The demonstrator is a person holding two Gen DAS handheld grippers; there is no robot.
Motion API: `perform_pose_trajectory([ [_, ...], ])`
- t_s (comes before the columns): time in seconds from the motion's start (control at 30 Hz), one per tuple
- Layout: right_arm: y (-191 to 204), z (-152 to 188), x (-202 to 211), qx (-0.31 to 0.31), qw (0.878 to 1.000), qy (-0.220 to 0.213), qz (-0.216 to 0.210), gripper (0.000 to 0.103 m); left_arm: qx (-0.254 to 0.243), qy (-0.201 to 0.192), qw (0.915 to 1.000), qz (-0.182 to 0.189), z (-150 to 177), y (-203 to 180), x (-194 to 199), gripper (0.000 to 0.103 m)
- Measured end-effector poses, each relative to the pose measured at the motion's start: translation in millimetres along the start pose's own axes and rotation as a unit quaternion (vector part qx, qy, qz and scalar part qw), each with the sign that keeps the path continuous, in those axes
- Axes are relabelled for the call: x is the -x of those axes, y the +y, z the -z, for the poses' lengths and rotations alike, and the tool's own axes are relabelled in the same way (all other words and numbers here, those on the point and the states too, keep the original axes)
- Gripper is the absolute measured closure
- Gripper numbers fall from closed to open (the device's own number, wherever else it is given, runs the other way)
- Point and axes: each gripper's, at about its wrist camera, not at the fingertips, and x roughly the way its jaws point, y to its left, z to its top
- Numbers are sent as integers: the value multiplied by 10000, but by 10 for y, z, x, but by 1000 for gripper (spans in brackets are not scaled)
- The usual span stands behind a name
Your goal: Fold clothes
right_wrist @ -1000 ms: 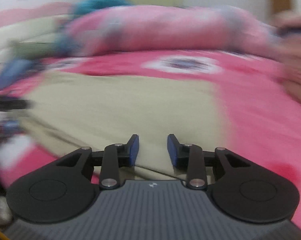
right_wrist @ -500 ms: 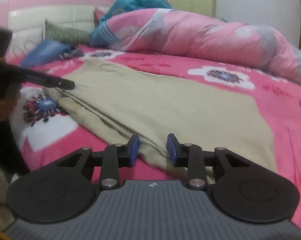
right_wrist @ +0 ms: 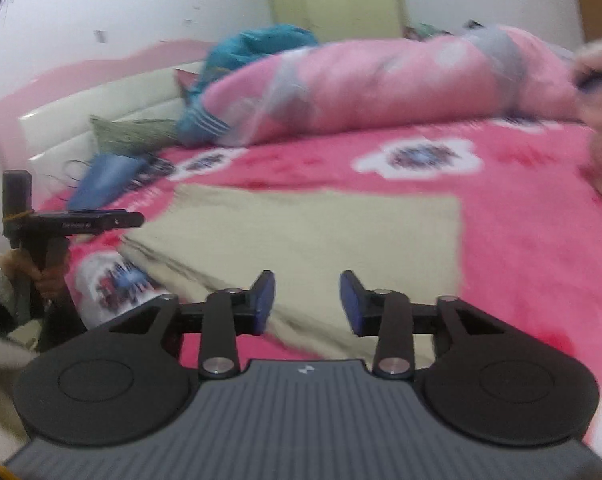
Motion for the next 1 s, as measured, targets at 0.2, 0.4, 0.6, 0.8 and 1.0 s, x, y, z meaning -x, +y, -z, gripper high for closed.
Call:
perform_pose_trajectory([
  [0.2,436,-281,-963,487,9987,142,56,64,-267,371,9988,-161,-281,-382,-594,19],
  [0.4,242,-114,-1350,659,9914,872,715,65,477,1579,9825,-862,-277,-238,-1245,39],
  [0.6,-532,-170,-804,-40,9768,1120,1822,80,529,1569,9824,-869,-207,-174,-1229,38],
  [0.8,-303,-627,-1123,314,9843,889,1493,76,440,1691,9794,-1011,-249,-245,-1259,38],
  [1.0,-75,-644,-1889,790,9821,1355,1046,78,351,1743,9783,-1067,-255,-275,-1275,37],
])
